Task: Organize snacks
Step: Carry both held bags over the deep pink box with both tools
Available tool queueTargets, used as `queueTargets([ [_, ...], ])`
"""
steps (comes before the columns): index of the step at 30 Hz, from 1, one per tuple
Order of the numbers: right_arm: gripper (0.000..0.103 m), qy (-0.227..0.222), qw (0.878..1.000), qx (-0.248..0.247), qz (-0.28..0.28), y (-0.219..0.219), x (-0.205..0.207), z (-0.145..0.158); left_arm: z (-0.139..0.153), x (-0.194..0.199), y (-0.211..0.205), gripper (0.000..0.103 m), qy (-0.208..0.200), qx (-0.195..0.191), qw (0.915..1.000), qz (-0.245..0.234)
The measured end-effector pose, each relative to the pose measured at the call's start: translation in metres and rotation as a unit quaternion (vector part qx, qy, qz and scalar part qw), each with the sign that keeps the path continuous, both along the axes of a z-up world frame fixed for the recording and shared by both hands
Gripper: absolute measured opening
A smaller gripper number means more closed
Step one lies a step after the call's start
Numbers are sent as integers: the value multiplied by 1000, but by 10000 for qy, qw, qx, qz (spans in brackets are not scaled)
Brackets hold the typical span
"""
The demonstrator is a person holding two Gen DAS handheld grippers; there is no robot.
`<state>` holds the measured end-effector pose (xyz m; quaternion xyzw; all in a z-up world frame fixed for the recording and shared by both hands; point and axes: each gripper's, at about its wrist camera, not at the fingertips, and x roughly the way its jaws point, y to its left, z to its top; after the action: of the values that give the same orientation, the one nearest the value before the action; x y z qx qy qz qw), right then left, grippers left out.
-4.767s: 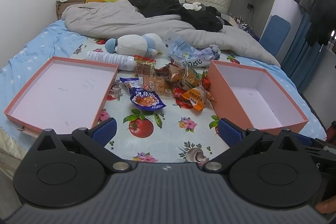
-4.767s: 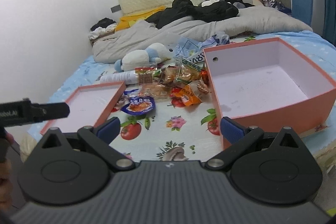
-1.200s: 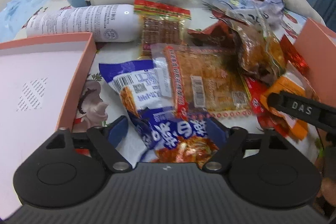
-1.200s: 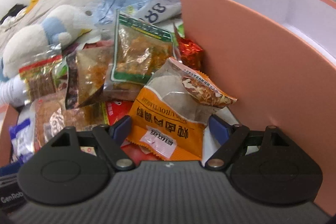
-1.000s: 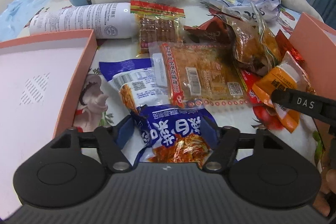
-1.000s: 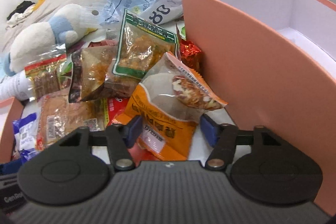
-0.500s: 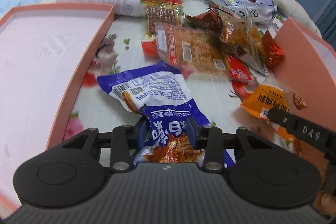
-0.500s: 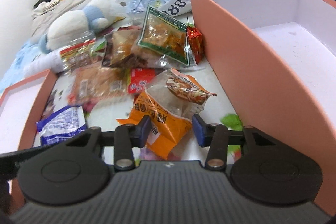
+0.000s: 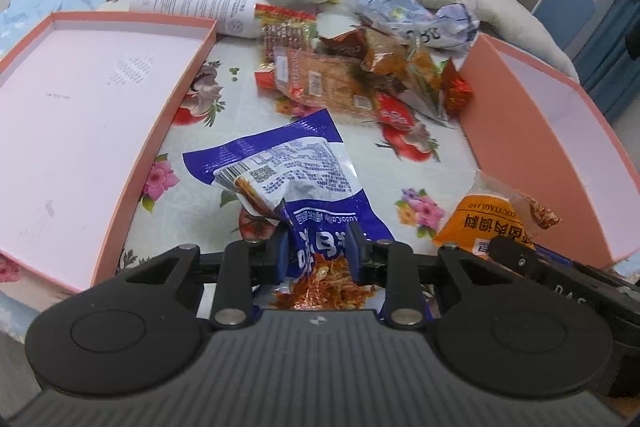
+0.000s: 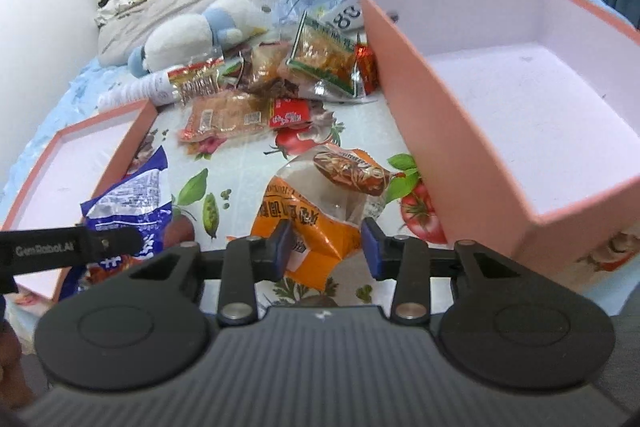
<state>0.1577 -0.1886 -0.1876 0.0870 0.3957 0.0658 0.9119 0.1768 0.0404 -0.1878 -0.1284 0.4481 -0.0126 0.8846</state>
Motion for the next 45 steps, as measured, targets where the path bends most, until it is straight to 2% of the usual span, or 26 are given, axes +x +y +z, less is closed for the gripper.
queueTargets([
  [12,30,-481,9988,71,-36,-28,-31,41,47,-28,-30,30,-368,6,9991,-212],
  [26,28,-940,9949,151,-342,-76,-62,97,111,-46,-79,29,-746,-26,9944,-752],
  [36,28,-975,9922,240,-740,-123,-66,111,133,-38,-134,30,-813,-172,9881,-1293],
  [45,28,-826,9907,225,-1054,-161,-46,101,130,3,-187,30,-664,-203,9803,-1849],
])
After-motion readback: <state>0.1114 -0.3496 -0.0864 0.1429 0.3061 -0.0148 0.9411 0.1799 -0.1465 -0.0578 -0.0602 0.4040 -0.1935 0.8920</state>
